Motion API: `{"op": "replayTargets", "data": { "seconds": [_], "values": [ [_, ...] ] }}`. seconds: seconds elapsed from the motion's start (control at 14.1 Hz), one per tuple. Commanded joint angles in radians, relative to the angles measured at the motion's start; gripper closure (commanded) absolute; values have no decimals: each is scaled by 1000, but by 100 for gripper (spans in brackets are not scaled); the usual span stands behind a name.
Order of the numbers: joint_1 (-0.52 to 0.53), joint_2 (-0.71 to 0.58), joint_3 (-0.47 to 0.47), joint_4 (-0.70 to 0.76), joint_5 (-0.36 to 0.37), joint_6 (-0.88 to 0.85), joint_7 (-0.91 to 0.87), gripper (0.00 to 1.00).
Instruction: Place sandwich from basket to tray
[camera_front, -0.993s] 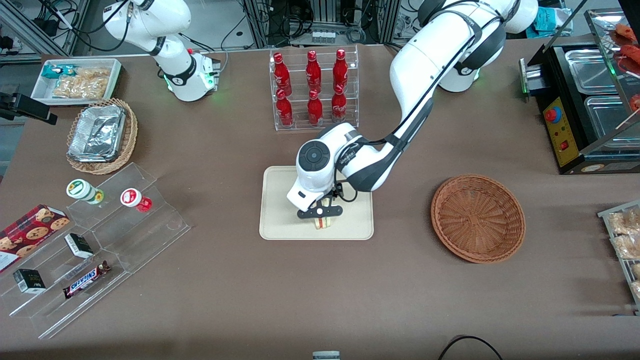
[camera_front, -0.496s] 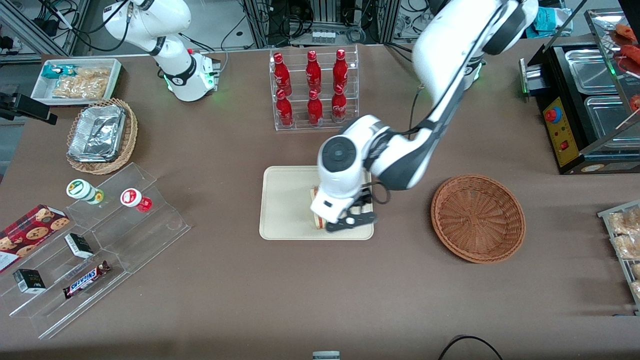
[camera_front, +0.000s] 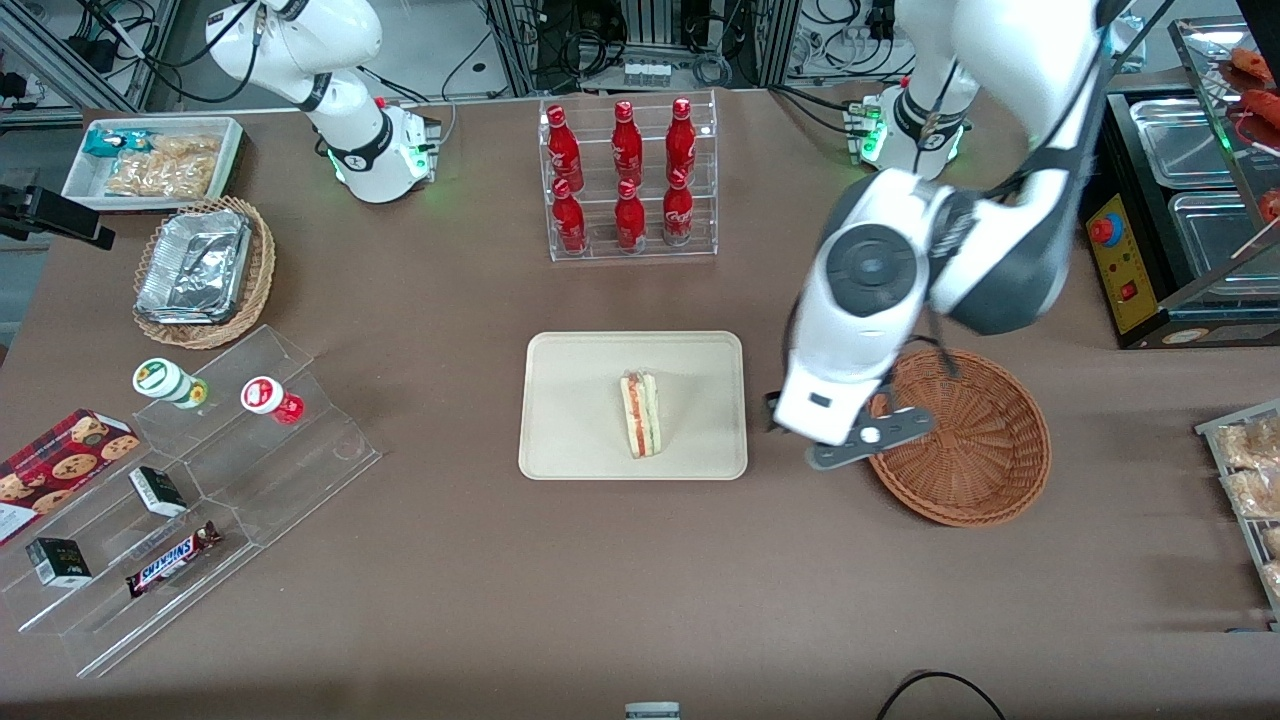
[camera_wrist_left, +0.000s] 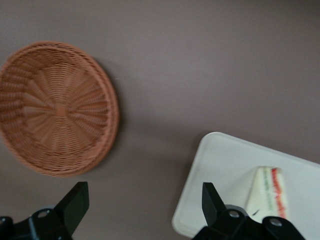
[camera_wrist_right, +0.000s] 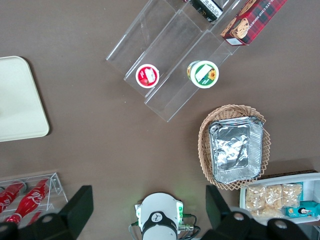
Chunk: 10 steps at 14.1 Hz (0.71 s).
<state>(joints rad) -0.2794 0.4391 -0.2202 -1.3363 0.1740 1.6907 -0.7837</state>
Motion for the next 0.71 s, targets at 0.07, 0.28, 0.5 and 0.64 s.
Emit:
{"op": "replayTargets", "data": {
  "seconds": [0.07, 0.28, 0.5, 0.64],
  "values": [
    [178, -126, -5, -43, -88, -145, 315, 0],
    [284, -189, -2, -40, -97, -253, 484, 0],
    [370, -253, -1, -38, -142, -340, 615, 0],
    [407, -264, -2, -6, -145, -406, 652, 0]
  ]
}}
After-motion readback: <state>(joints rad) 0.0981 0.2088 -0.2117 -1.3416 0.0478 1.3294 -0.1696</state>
